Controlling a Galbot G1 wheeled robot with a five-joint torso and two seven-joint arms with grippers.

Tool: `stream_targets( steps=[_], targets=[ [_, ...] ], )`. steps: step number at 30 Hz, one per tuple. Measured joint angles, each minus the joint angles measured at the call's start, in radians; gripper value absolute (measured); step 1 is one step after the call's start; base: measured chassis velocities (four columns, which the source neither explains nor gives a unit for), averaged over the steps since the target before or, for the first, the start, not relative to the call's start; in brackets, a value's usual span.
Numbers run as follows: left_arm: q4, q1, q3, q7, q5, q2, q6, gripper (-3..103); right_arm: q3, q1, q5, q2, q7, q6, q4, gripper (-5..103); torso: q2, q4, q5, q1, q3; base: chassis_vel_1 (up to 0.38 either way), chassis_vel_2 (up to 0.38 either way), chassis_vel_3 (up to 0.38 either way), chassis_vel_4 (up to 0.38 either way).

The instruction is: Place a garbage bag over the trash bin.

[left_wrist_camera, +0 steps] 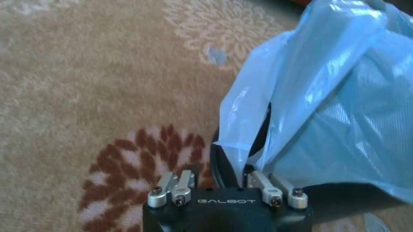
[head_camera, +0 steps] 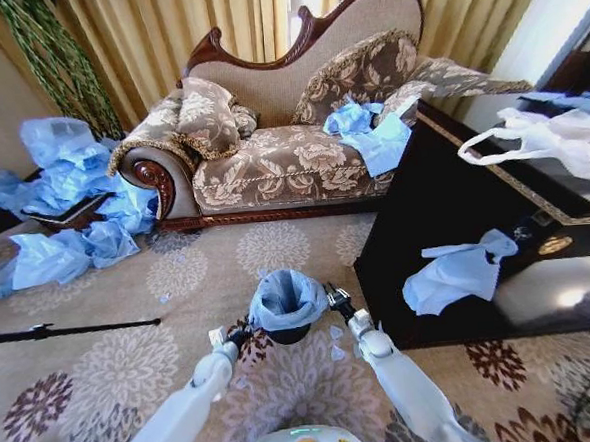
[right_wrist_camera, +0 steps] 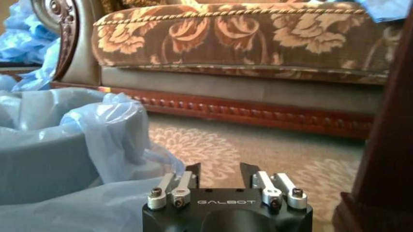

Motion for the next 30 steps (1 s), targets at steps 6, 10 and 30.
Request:
stream_targets(
  steps=[6, 10, 30],
  targets=[
    [0.0, -0.004, -0.007, 0.015, 0.011, -0.002, -0.038, 58, 0.026, -0.01, 0.006, 0.008, 0.02, 0.017, 0.027, 61, 0.0, 0.0006, 0.0001, 0.0, 0.0, 0.0, 0.0, 0.0, 0.0],
    [-0.057, 0.024, -0.036, 0.026, -0.015, 0.035, -0.051, 74, 0.063, -0.051, 0.034, -0.004, 0.033, -0.032, 0.151, 72, 0.0, 0.0006, 0.0002, 0.0, 0.0, 0.0, 0.0, 0.0, 0.0],
    [-0.396, 0.173, -0.283, -0.061, 0.159, 0.184, -0.206, 100, 0.212, -0.315, 0.197, -0.101, 0.073, -0.146, 0.752, 100, 0.0, 0.0009, 0.0, 0.0, 0.0, 0.0, 0.0, 0.0, 0.0]
  ],
)
